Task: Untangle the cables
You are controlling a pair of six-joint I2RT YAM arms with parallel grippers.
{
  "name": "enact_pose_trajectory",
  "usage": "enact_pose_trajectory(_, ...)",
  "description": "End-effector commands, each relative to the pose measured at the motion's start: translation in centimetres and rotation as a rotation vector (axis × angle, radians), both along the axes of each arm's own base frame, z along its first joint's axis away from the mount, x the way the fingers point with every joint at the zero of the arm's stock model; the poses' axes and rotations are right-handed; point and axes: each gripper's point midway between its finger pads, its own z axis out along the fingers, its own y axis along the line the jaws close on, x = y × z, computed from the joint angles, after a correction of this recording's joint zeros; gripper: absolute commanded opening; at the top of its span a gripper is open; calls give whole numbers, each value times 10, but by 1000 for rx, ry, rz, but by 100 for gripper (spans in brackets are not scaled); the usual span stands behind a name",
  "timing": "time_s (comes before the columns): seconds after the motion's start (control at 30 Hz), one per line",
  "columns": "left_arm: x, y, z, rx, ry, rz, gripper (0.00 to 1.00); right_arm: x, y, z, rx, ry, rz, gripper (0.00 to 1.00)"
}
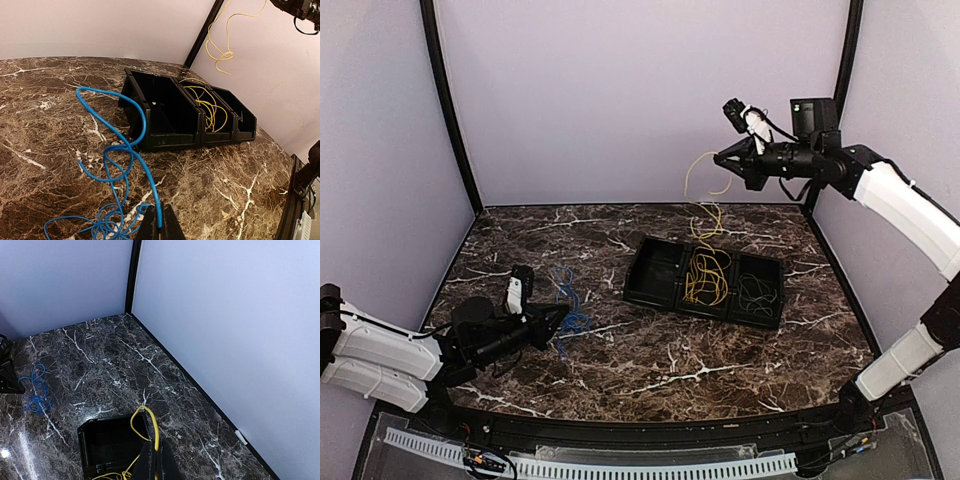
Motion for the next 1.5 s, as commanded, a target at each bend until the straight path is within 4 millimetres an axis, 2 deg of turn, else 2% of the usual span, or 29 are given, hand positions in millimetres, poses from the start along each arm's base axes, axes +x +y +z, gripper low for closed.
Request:
enact_pose_trajectory(0.0,0,2,-2,22,-11,10,0,-1,-5,-4,-4,-20,-12,0)
enact_pose_trajectory(0.13,0,3,-3,24,-9,11,0,0,-6,-21,-17,8,-13,0)
enact_pose_trajectory(0.3,-1,3,-3,24,-9,7,0,2,-7,-55,-44,47,-20,0)
enact_pose_trajectory(0.57,-2,4,-7,24,0,9,0,18,-10,-128,-100,176,-40,0)
enact_pose_trajectory(0.7,-2,5,-6,20,-3,11,0,24,-5,-169,-126,275,-20,0)
enact_pose_trajectory(0.93,-4,6,2,11,-23,6,0,25,-6,-243,-243,419,3,0)
enact_pose_trajectory(1.1,-4,-2,13,29,-59,-35,0,22,-9,-280,-310,524,-4,0)
enact_pose_trajectory(1.23,-5,-9,23,34,-84,-66,0,18,-10,-287,-356,540,-14,0)
enact_pose_trajectory(1.33,-6,-17,32,35,-107,-104,0,13,-10,-284,-395,532,-18,0)
enact_pose_trajectory(1.47,-14,-33,44,29,-134,-205,0,6,-13,-261,-445,509,-17,21)
